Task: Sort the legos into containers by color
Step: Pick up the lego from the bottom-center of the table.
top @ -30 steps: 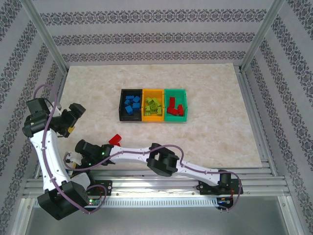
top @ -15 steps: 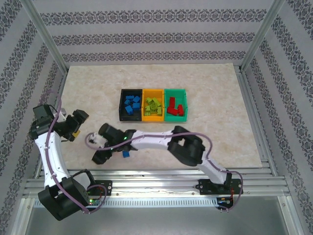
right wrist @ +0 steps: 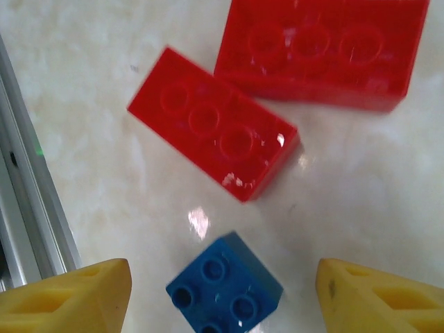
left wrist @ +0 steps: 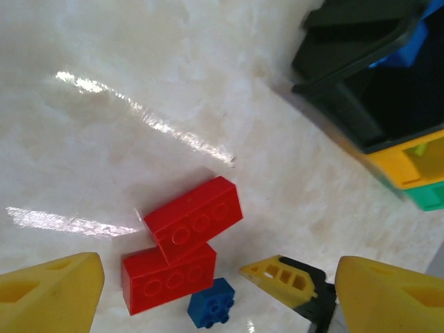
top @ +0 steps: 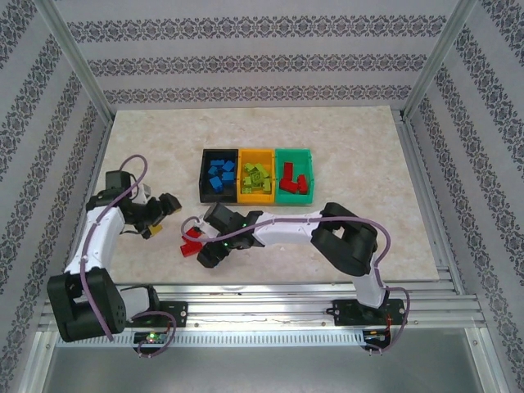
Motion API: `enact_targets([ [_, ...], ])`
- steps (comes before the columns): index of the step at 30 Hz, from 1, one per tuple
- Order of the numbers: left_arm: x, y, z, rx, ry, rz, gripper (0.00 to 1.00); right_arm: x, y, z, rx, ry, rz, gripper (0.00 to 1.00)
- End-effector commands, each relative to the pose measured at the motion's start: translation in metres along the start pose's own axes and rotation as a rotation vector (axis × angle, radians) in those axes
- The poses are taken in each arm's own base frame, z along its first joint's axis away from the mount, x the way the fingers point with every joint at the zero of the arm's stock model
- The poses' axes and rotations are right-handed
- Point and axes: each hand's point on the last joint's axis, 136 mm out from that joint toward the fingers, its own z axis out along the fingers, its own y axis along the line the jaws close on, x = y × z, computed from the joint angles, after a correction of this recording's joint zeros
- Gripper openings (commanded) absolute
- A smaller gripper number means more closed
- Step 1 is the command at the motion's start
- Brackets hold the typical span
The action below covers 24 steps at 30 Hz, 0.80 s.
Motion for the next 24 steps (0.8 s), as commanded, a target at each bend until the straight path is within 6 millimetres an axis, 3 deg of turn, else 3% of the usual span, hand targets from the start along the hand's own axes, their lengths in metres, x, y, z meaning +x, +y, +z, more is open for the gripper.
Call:
enact_targets([
  [1, -0.006, 0.002, 0.013, -0.024, -0.026, 0.008, 0.87, 0.004, 0.014, 0.005, -0.017, 0.019, -0.042, 0.71],
  [6, -0.002, 0.003, 0.023, -0.030, 0.001, 0.014, 0.87, 0.013, 0.011, 0.023, 0.037, 0.079, -0.062, 0.69],
  [11, 0.000, 0.005, 0.027, -0.024, -0.004, 0.012, 0.87, 0.029, -0.007, 0.021, 0.112, 0.113, -0.061, 0.64],
  [15, 0.005, 0.009, 0.037, -0.029, 0.018, 0.007, 0.87, 0.034, -0.016, 0.016, 0.144, 0.116, -0.071, 0.43],
  [17, 0.007, 0.008, 0.042, -0.034, 0.026, 0.012, 0.87, 0.032, -0.018, 0.013, 0.144, 0.103, -0.069, 0.32],
  [21, 0.014, 0.011, 0.053, -0.068, 0.056, 0.026, 0.87, 0.016, -0.021, -0.003, 0.140, 0.044, -0.055, 0.31],
  [24, 0.018, 0.012, 0.061, -0.086, 0.073, 0.035, 0.87, -0.009, -0.028, -0.024, 0.137, -0.026, -0.045, 0.31],
])
